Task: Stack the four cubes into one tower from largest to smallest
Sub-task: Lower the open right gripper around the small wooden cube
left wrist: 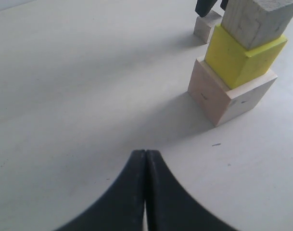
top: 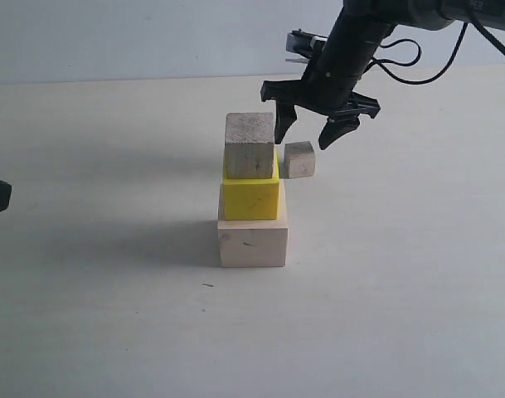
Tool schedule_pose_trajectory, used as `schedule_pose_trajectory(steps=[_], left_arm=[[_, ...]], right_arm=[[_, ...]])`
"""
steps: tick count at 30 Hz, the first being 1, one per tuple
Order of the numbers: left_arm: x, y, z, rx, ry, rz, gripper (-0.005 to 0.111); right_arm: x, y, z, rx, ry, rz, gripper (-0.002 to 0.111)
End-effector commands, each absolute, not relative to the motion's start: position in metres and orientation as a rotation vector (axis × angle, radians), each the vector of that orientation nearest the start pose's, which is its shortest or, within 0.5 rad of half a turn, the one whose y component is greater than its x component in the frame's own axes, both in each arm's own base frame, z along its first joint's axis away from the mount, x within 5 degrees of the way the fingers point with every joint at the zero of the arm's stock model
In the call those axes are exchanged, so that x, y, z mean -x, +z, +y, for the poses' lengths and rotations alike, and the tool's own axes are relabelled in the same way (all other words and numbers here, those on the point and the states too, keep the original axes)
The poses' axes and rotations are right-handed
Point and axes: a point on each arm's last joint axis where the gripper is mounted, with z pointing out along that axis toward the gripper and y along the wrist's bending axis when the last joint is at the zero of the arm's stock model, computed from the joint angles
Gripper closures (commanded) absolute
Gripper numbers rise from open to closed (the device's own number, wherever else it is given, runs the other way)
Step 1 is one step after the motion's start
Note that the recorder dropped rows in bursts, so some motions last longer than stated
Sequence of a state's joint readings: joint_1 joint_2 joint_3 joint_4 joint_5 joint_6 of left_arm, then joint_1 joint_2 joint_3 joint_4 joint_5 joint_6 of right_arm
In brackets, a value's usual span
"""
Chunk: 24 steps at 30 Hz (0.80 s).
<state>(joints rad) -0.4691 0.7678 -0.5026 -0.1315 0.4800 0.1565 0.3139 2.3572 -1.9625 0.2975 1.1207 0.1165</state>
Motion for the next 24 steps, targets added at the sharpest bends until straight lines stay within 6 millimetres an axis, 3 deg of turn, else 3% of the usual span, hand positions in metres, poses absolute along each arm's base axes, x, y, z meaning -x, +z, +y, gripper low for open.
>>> schedule_pose_trajectory(steps=[1,24], left_arm=[[-0.128,0.268,-0.071,-0.578,-0.311,2.164,0.107],[-0.128,0.268,-0.071,-0.581,-0.31,2.164,0.107]], right_arm=[[-0.457,0.157,0.173,0.167,0.446,2.994,0.04],[-0.454,0.154,0.181,0.265,0.318,2.982,0.043]])
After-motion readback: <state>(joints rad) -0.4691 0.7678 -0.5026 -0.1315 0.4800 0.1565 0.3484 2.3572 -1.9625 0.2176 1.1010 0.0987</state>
